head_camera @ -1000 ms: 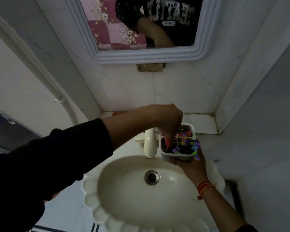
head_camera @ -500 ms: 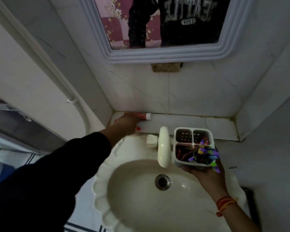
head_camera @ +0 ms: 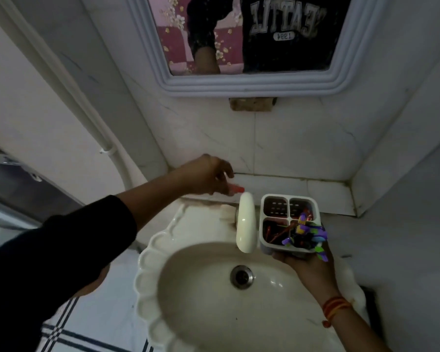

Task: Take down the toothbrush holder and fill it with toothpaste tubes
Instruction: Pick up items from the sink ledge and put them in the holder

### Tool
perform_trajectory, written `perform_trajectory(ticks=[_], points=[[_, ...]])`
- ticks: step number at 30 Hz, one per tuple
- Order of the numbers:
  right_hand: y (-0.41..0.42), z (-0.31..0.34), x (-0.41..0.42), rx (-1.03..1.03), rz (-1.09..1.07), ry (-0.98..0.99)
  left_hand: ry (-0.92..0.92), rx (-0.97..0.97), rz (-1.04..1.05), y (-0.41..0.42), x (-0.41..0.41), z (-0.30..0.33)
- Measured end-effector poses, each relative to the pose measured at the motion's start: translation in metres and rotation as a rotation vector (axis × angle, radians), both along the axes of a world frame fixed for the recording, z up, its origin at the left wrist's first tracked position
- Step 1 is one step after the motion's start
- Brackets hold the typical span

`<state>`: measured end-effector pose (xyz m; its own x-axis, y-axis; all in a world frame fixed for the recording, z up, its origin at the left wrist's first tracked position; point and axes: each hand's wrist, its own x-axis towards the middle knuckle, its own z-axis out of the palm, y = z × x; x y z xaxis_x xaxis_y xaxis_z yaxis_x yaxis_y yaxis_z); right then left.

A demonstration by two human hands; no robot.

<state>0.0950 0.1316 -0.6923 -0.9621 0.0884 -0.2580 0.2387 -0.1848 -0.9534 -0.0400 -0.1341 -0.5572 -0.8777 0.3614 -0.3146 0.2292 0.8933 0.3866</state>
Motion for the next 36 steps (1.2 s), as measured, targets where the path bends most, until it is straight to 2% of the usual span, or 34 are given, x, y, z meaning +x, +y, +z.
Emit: perform_trajectory(ticks=[2,5,7,9,12,15,16,18,19,22,25,30,36], points=[[-0.004,0.01,0.001,0.04,0.016,-0.012,0.09,-0.002,-0.029,0.021,0.003,0.033],[-0.002,0.008,0.004,0.183,0.033,-0.03,0.008,-0.095,-0.177,0.06,0.003,0.065],[0.0,0.005,0.006,0.223,0.024,-0.027,-0.045,-0.23,-0.305,0.087,0.004,0.066],[0.001,0.005,0.007,0.198,0.01,0.002,-0.029,-0.271,-0.351,0.108,0.006,0.057],[0.0,0.012,0.008,0.119,-0.019,0.028,-0.081,-0.19,-0.314,0.121,0.005,0.04],[-0.005,0.024,0.006,0.086,0.021,0.057,-0.226,0.033,-0.145,0.11,0.0,0.036],[-0.007,0.025,0.007,0.074,0.025,0.07,-0.233,0.115,-0.07,0.101,-0.004,0.034],[-0.003,0.015,0.006,0.037,0.002,0.067,-0.13,0.169,0.044,0.079,-0.015,0.028],[-0.003,0.017,0.006,0.031,0.013,0.071,-0.077,0.142,0.089,0.068,-0.023,0.021],[0.002,0.01,0.007,0.125,0.04,0.083,-0.04,-0.157,0.193,0.033,-0.044,-0.011],[0.008,-0.003,0.009,0.212,0.039,0.099,-0.044,-0.396,0.146,0.005,-0.052,-0.054],[0.008,-0.015,0.003,0.333,0.015,0.018,0.131,-0.485,0.139,-0.012,-0.054,-0.105],[0.011,-0.025,0.0,0.427,0.032,0.019,0.239,-0.622,-0.022,-0.016,-0.051,-0.105]])
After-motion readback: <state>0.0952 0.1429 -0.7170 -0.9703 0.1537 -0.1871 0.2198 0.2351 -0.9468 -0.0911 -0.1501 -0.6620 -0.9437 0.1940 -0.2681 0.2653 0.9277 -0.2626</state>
